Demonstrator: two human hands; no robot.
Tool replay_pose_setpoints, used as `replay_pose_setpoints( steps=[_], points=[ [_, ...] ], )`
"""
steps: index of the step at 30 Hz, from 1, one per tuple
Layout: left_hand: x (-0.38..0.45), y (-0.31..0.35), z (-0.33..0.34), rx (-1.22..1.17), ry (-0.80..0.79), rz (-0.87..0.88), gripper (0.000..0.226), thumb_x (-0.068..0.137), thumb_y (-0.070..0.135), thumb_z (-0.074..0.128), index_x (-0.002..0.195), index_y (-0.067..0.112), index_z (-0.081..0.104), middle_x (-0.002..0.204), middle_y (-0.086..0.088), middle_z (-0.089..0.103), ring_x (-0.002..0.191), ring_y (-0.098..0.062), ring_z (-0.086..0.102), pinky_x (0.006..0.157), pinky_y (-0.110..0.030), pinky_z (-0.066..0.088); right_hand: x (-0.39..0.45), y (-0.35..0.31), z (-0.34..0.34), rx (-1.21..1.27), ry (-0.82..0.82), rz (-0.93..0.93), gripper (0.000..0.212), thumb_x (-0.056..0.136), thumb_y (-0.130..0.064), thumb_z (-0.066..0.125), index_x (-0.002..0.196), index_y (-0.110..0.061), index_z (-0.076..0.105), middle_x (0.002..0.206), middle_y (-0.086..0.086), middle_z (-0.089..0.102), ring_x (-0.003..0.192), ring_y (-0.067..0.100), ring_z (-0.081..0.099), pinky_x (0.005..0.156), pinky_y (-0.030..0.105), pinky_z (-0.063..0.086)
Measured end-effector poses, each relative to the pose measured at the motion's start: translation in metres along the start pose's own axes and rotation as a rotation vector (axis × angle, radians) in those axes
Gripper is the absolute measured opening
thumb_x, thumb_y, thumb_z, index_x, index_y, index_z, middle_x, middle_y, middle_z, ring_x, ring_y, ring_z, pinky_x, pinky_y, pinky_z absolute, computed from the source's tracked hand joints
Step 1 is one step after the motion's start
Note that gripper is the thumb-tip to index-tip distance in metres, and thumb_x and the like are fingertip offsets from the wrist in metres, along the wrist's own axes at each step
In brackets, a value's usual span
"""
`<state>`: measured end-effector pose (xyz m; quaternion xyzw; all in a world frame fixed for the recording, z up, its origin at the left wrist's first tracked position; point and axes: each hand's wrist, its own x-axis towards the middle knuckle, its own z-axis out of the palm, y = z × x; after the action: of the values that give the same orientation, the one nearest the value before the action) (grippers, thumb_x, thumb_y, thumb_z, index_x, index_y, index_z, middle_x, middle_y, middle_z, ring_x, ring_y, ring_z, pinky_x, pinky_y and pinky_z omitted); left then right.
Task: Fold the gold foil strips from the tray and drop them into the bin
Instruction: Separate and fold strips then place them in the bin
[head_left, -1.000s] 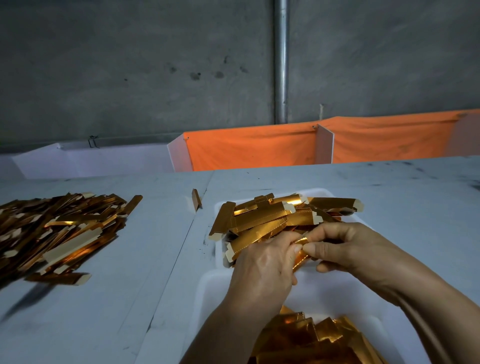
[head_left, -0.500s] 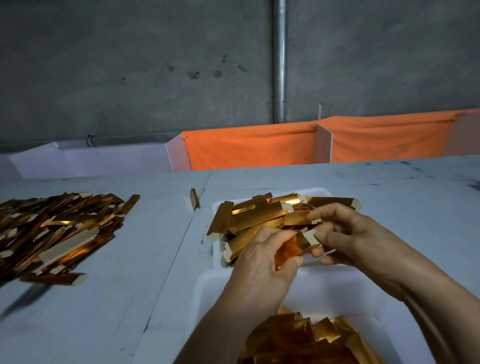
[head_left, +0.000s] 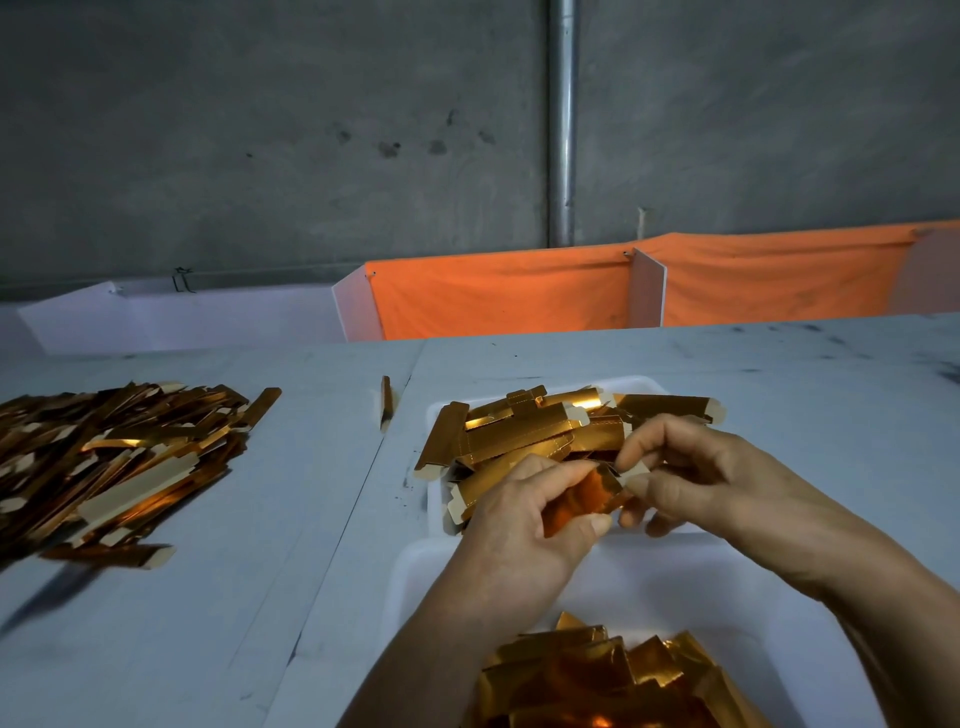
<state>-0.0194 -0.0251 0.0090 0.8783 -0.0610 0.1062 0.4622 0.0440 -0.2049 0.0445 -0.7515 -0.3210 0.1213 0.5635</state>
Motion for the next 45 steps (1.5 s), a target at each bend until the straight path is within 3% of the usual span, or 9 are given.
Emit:
replay_pose_setpoints(
  steps=[7,14,16,19,22,27,34,40,45],
  points=[
    [-0.001,0.001,0.0,-0.009,-0.049,0.025,0.044,0.091,0.034,0.06,0.133,0.035,0.048,0.113,0.021,0.046,0.115,-0.004,0.044,0.096,-0.026,0.044,-0.002,-0.003,0.0,-0.007,-0.047,0.011,0.008,0.091,-0.006,0.058,0.094,-0.009,0.065,0.077,0.005,0.07,0.077,0.019,0.071,0.069,0.024,0.056],
    [-0.001,-0.003,0.003,0.111,-0.066,0.048,0.049,0.091,0.035,0.059,0.137,0.038,0.043,0.12,0.026,0.041,0.117,-0.001,0.039,0.094,-0.02,0.04,0.004,0.005,0.009,-0.136,0.031,0.028,0.013,0.09,-0.007,0.061,0.086,-0.02,0.06,0.059,-0.005,0.053,0.052,0.008,0.052,0.055,0.021,0.046],
    [-0.001,-0.004,0.004,0.125,-0.066,0.059,0.049,0.092,0.035,0.058,0.138,0.037,0.042,0.122,0.026,0.041,0.118,0.0,0.038,0.093,-0.018,0.039,0.003,0.004,0.009,-0.041,0.01,0.035,0.006,0.089,-0.014,0.061,0.094,-0.017,0.06,0.061,0.0,0.054,0.052,0.011,0.054,0.056,0.022,0.047],
    [-0.001,-0.004,0.001,0.081,-0.044,0.044,0.049,0.091,0.035,0.059,0.137,0.037,0.043,0.119,0.029,0.041,0.116,0.003,0.038,0.089,-0.013,0.039,0.001,0.002,0.004,0.212,-0.078,0.087,0.023,0.08,-0.026,0.059,0.098,-0.014,0.067,0.065,0.005,0.059,0.056,0.015,0.058,0.056,0.022,0.049],
    [-0.001,-0.005,0.0,0.081,-0.043,0.051,0.048,0.091,0.035,0.06,0.136,0.037,0.044,0.119,0.028,0.042,0.117,0.002,0.039,0.087,-0.012,0.039,0.002,0.004,0.002,0.363,-0.093,0.124,0.02,0.084,-0.024,0.066,0.097,-0.009,0.068,0.066,0.009,0.057,0.054,0.016,0.058,0.052,0.022,0.05],
    [-0.002,-0.005,-0.001,0.12,-0.061,0.064,0.048,0.091,0.035,0.059,0.136,0.039,0.043,0.122,0.029,0.041,0.118,0.003,0.037,0.087,-0.009,0.037,0.004,0.008,0.002,0.494,-0.134,0.232,0.028,0.071,-0.015,0.068,0.096,-0.004,0.063,0.063,0.011,0.057,0.052,0.015,0.057,0.047,0.022,0.051],
    [-0.002,-0.005,0.001,0.18,-0.109,0.053,0.048,0.092,0.035,0.057,0.137,0.041,0.041,0.125,0.027,0.039,0.121,-0.003,0.037,0.098,-0.028,0.043,0.004,0.009,0.002,0.376,-0.123,0.298,0.035,0.067,-0.015,0.071,0.097,-0.004,0.056,0.06,0.012,0.058,0.049,0.017,0.056,0.045,0.021,0.05],
    [-0.002,-0.003,0.0,0.156,-0.097,0.05,0.045,0.09,0.035,0.059,0.13,0.047,0.042,0.123,0.026,0.044,0.117,0.001,0.04,0.093,-0.021,0.042,0.004,0.008,0.001,0.307,-0.113,0.3,0.015,0.085,-0.004,0.061,0.1,-0.004,0.056,0.06,0.011,0.058,0.049,0.016,0.055,0.047,0.021,0.049],
    [-0.002,-0.003,-0.001,0.099,-0.083,0.013,0.037,0.089,0.035,0.062,0.118,0.051,0.046,0.117,0.027,0.049,0.111,0.004,0.046,0.082,-0.012,0.041,0.004,0.01,0.0,0.31,-0.118,0.302,0.014,0.09,-0.001,0.056,0.103,-0.004,0.055,0.059,0.009,0.057,0.048,0.016,0.054,0.047,0.022,0.048]
  ],
)
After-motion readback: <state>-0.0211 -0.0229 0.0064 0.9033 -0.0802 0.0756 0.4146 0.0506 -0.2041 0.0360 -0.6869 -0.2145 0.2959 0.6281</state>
